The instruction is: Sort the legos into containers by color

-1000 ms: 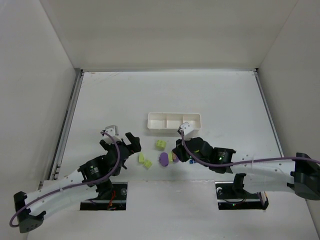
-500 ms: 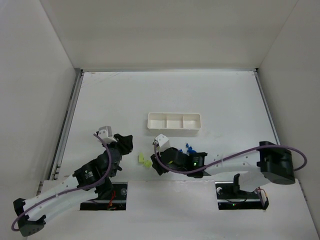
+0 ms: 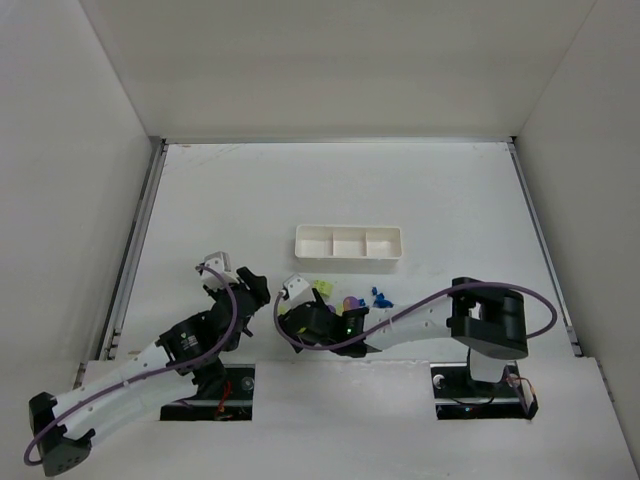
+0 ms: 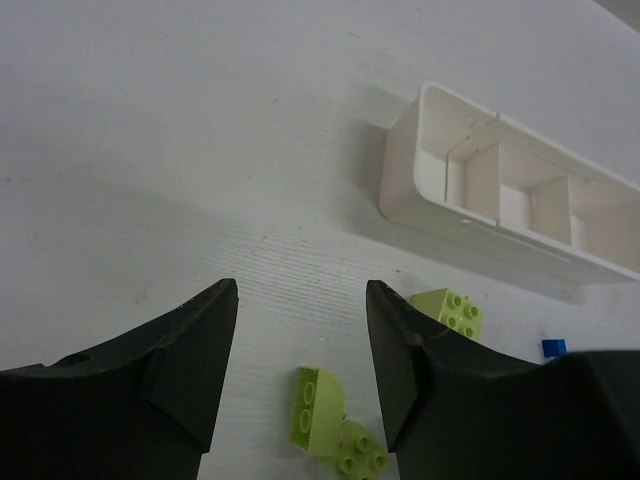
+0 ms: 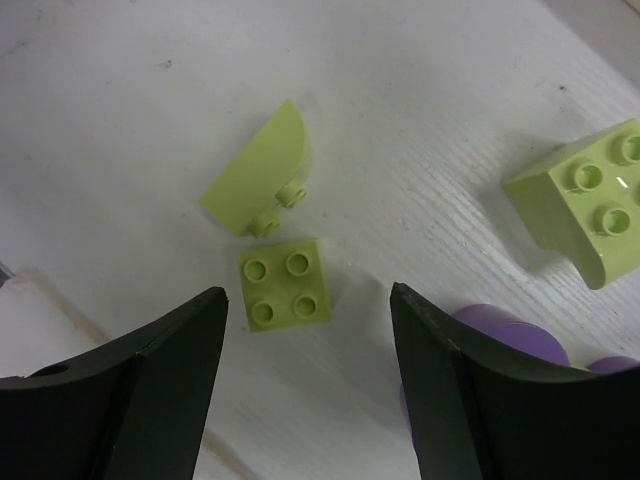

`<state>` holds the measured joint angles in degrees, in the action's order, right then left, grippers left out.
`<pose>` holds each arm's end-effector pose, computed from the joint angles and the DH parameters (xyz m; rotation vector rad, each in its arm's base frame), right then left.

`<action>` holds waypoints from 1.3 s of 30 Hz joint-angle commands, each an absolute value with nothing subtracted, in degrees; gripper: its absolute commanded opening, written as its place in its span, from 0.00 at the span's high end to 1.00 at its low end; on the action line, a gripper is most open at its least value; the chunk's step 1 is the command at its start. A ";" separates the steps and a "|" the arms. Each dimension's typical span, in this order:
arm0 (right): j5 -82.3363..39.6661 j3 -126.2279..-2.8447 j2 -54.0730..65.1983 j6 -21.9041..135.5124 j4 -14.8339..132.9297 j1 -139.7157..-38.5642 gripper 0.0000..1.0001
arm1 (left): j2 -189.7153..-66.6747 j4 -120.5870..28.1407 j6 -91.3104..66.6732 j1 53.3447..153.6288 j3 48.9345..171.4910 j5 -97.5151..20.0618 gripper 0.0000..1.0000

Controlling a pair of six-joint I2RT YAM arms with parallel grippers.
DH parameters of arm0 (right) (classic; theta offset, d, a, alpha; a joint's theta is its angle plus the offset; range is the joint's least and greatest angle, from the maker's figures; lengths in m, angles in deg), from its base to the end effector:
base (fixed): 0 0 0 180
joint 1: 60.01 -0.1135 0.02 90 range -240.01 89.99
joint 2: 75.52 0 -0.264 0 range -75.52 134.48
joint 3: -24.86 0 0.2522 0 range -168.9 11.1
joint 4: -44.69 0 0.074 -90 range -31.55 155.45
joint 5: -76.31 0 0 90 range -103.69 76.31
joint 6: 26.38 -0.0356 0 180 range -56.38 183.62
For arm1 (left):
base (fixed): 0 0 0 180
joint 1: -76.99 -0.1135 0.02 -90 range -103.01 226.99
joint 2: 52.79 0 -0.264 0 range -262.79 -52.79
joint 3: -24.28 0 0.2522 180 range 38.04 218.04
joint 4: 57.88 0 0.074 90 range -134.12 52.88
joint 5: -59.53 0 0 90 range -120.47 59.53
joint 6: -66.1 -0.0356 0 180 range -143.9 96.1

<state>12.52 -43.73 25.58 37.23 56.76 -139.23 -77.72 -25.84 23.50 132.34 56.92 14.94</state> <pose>0.0826 0.3497 0.1627 -0.8151 2.1401 0.4391 0.0895 -0.0849 0.2178 -0.3646 1.8525 -0.4429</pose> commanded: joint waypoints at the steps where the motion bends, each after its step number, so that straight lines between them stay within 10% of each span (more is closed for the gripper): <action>1: 11.71 -46.38 27.05 36.81 55.38 -139.60 0.29 | -77.84 -23.47 26.28 131.70 57.82 15.41 0.48; 12: 15.92 -42.70 19.96 36.11 53.54 -140.21 0.68 | -79.68 -23.02 26.38 132.04 57.29 12.35 0.48; 23: 12.42 -30.13 -4.58 38.31 52.92 -116.51 0.67 | -88.72 -26.54 25.76 140.65 58.08 11.10 0.49; 35: 7.40 -34.25 4.19 40.68 52.92 -96.18 0.66 | -96.29 -23.82 29.71 147.69 59.49 16.29 0.49; 39: 10.20 -33.99 5.26 40.15 52.65 -96.44 0.44 | -99.01 -22.33 31.12 149.27 60.37 17.78 0.49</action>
